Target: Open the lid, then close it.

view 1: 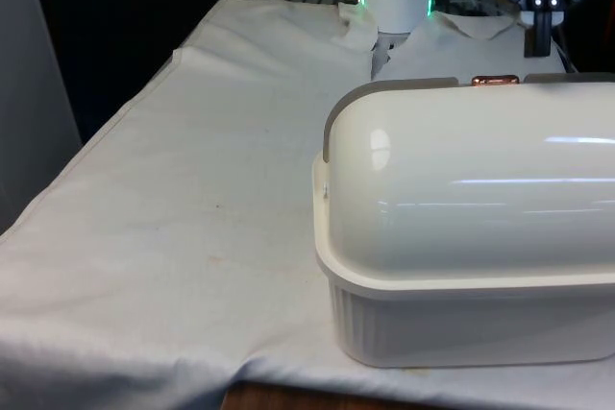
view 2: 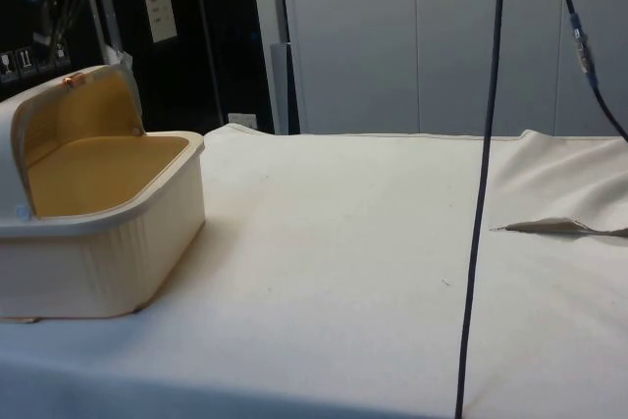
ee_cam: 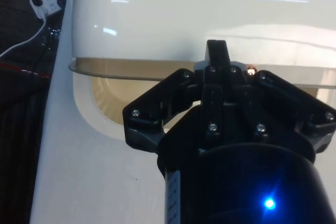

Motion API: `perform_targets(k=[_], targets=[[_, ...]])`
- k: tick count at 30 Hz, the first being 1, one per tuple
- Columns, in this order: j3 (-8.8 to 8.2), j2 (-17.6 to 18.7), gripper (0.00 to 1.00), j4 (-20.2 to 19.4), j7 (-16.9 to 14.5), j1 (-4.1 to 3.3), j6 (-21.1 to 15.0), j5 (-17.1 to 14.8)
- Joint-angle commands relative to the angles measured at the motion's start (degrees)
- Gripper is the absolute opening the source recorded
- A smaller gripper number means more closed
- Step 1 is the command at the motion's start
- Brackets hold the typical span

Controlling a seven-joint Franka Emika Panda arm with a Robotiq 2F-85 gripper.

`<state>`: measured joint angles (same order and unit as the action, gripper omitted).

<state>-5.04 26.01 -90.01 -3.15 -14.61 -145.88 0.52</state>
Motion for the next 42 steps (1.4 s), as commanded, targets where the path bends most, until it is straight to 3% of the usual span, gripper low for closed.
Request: perform_targets(k=[1, 24, 42], targets=[[-0.29, -0.17, 0.00, -0.63, 0.52, -0.29, -0.97, 0.40], [0.11, 1.55, 0.00, -1.15, 0.23, -0.52, -2.35, 0.06], [0.17, 0.86, 0.00, -2.06, 0.06, -0.57, -1.55, 0.00]])
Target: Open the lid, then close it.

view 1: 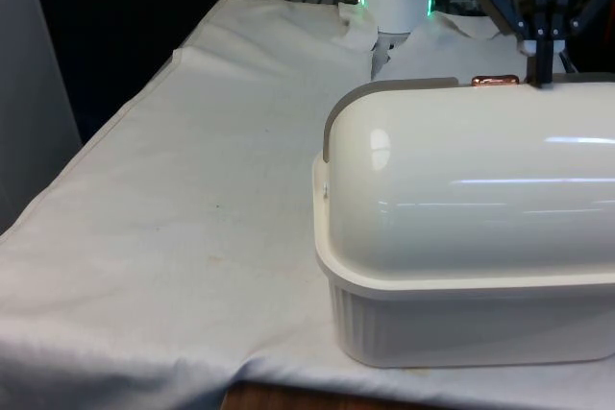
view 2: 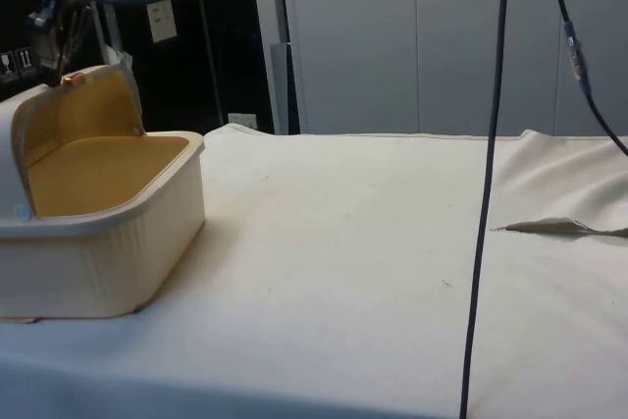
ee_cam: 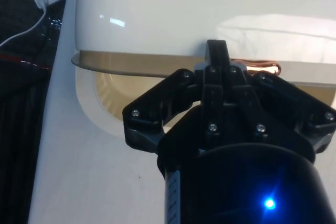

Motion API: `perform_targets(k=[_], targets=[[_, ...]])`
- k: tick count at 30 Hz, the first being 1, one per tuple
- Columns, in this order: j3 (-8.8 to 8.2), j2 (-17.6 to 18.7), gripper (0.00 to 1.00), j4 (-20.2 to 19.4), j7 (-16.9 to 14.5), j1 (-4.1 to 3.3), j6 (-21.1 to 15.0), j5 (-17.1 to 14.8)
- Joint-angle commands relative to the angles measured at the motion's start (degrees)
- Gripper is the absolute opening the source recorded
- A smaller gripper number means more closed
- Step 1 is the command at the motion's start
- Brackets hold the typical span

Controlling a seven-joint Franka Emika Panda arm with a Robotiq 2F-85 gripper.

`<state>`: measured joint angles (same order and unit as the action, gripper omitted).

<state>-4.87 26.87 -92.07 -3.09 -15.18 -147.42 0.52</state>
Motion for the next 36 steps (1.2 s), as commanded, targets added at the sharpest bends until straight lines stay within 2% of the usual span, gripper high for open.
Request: perform_targets(k=[1, 12, 24, 29, 30, 31, 36], targets=[[-0.06, -0.52, 0.00, -0.74, 0.17, -0.11, -0.23, 0.11], [0.11, -1.66, 0.00, -2.69, 0.06, -0.11, -0.29, -0.06], [-0.23, -2.52, 0.00, -2.23, 0.69, -0.29, -1.26, 0.34], [-0.46, -2.06, 0.00, -2.06, 0.63, -0.34, -2.06, 0.74], [-0.06, -2.29, 0.00, -2.12, 0.17, -0.11, -1.32, 0.17], [-0.52, -2.01, 0.00, -2.06, 0.63, -0.34, -2.18, 0.86], [-0.57, -1.20, 0.00, -1.26, 0.57, -0.17, -2.69, 1.20]])
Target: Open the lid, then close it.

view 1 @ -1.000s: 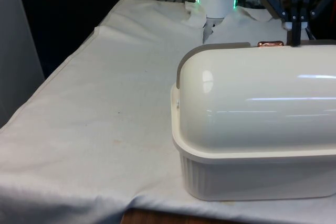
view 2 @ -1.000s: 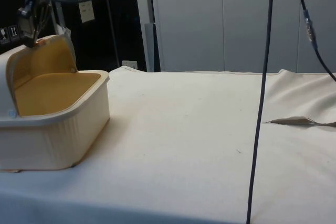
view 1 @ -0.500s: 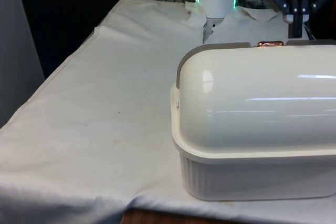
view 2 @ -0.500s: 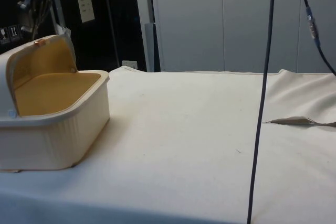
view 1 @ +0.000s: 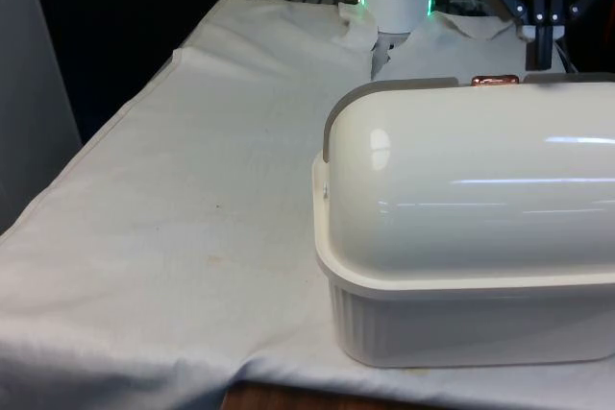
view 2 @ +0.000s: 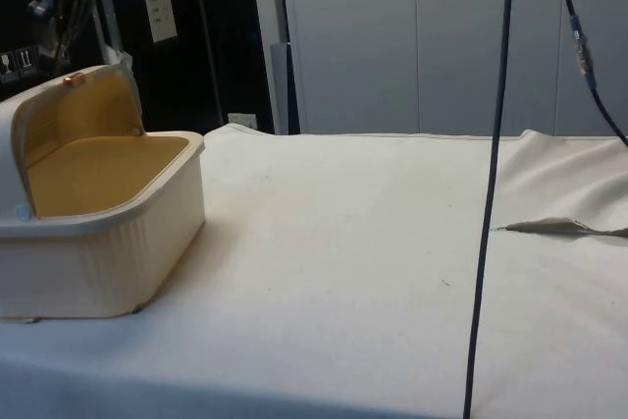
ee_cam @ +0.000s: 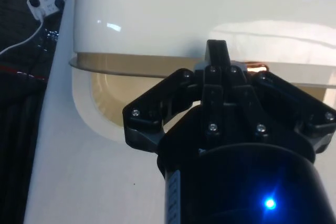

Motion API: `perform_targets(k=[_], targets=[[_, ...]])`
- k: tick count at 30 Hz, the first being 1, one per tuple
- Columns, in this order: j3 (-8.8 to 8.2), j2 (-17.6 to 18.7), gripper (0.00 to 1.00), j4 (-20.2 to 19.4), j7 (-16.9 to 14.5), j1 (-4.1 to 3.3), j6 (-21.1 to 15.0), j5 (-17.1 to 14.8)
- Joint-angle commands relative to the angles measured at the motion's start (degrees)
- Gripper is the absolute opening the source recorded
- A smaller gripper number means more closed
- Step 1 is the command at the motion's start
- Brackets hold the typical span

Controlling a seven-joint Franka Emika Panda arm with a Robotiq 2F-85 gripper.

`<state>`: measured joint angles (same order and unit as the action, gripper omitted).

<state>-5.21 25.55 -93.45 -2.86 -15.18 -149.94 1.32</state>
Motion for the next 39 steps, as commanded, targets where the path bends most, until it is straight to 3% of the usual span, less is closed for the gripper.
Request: perform_targets(k=[1, 11, 12, 19, 39], targets=[[-0.34, 0.46, 0.00, 0.57, 0.23, -0.06, -0.17, 0.34], [-1.03, 1.38, 0.00, 1.60, -0.52, 0.63, -0.29, -0.11], [-1.03, 1.38, 0.00, 1.66, -0.29, 0.40, 0.00, 0.00], [-1.32, 1.32, 0.00, 1.49, -0.63, 1.09, -0.29, -0.17], [-1.38, 1.89, 0.00, 1.55, 0.34, 0.57, -0.34, 0.11]])
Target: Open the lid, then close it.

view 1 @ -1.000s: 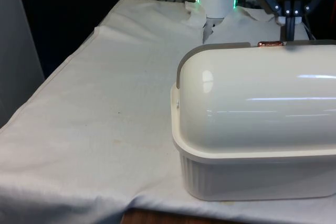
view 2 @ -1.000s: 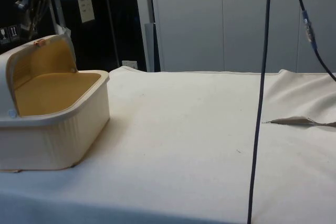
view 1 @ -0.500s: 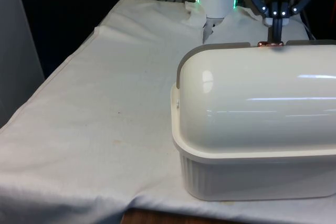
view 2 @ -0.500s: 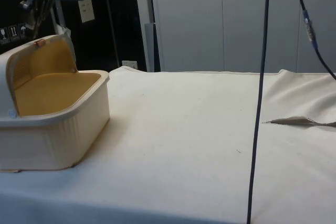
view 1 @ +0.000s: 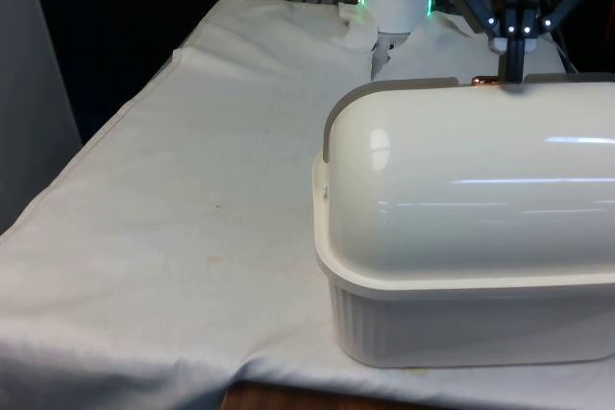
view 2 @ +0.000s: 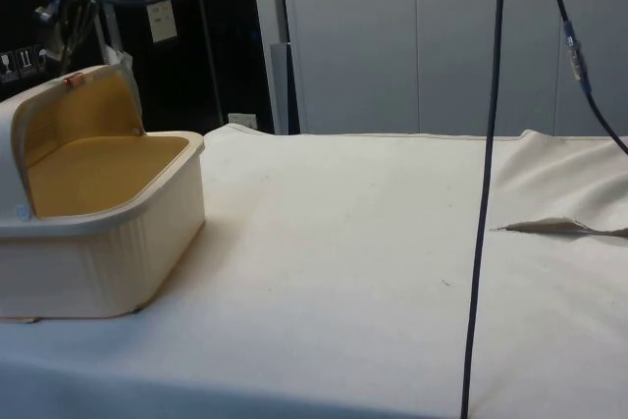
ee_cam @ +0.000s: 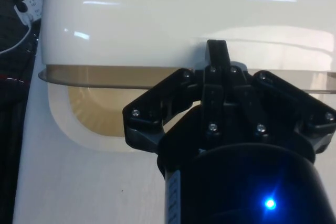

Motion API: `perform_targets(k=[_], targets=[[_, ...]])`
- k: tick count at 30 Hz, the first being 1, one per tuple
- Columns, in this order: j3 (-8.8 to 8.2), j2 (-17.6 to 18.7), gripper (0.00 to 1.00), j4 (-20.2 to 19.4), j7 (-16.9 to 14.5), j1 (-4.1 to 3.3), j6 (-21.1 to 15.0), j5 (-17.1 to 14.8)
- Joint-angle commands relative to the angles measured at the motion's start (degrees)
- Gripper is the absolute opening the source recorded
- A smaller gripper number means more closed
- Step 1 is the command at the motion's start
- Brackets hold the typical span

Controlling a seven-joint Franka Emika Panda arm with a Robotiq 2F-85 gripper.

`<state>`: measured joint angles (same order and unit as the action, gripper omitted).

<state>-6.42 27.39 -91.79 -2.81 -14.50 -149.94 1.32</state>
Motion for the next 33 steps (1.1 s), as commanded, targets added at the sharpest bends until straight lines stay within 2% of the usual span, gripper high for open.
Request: perform_targets(k=[1, 18, 26, 27, 33], targets=[[-0.11, 0.29, 0.00, -0.23, 0.23, -0.06, -0.46, 0.06], [0.00, 0.46, 0.00, 0.00, 0.00, 0.00, 0.06, 0.00], [0.00, -0.46, 0.00, -1.32, 0.11, -0.11, -0.23, 0.00], [0.00, 0.06, 0.00, -0.52, 0.00, -0.06, 0.11, 0.00], [0.00, -1.49, 0.00, -2.81, 0.17, -0.29, -0.34, 0.11]])
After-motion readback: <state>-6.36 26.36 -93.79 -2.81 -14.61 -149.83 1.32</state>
